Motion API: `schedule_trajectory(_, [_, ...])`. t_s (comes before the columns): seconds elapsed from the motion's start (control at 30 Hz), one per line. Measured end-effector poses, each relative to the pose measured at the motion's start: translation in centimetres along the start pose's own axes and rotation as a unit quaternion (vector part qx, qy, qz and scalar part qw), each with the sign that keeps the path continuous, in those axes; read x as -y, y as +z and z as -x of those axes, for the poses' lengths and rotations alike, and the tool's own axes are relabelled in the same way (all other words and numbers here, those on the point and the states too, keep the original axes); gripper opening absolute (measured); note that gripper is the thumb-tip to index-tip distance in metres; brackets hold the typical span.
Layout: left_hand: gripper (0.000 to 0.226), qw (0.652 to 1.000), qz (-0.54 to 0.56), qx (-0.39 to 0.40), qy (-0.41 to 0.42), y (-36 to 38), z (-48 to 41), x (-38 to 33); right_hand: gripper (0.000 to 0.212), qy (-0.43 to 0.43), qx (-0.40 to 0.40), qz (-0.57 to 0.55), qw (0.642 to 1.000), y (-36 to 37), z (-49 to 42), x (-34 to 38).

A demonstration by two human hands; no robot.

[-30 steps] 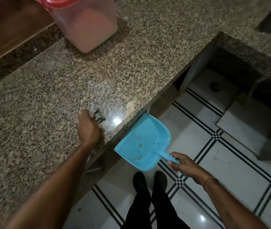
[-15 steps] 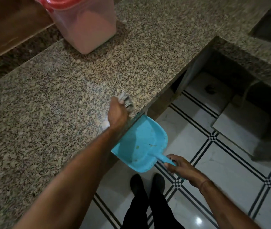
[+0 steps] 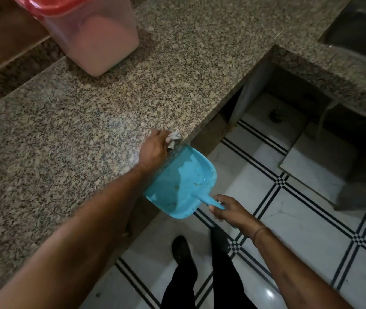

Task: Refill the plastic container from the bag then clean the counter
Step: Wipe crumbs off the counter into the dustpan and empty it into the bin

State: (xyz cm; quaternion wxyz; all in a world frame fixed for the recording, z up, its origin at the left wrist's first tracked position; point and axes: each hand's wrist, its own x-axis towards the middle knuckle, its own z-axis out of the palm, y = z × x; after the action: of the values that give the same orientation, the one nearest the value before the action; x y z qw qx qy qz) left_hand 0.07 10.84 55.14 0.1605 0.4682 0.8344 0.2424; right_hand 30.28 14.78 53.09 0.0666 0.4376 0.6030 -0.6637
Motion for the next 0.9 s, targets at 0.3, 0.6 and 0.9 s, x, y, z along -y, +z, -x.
schedule_trajectory(0.3, [0.015, 0.993, -0.068, 0.026, -0.094, 0.2, 0.5, -2.6, 0.005, -0.014, 0.045, 0.029, 0.998, -1.9, -0.7, 1.1])
schedule_trajectory(0.6, [0.017, 0.988, -0.107, -0.014, -0.109, 1.9, 6.0, -4.8, 0.019, 0.001, 0.077, 0.049, 0.996, -4.3, -2.0, 0.6])
schedule_trajectory(0.9, [0.019, 0.968, -0.044, -0.162, -0.187, -0.6, 5.5, -3.6, 0.017, -0.005, 0.102, 0.056, 0.993, -4.6, -2.8, -0.3])
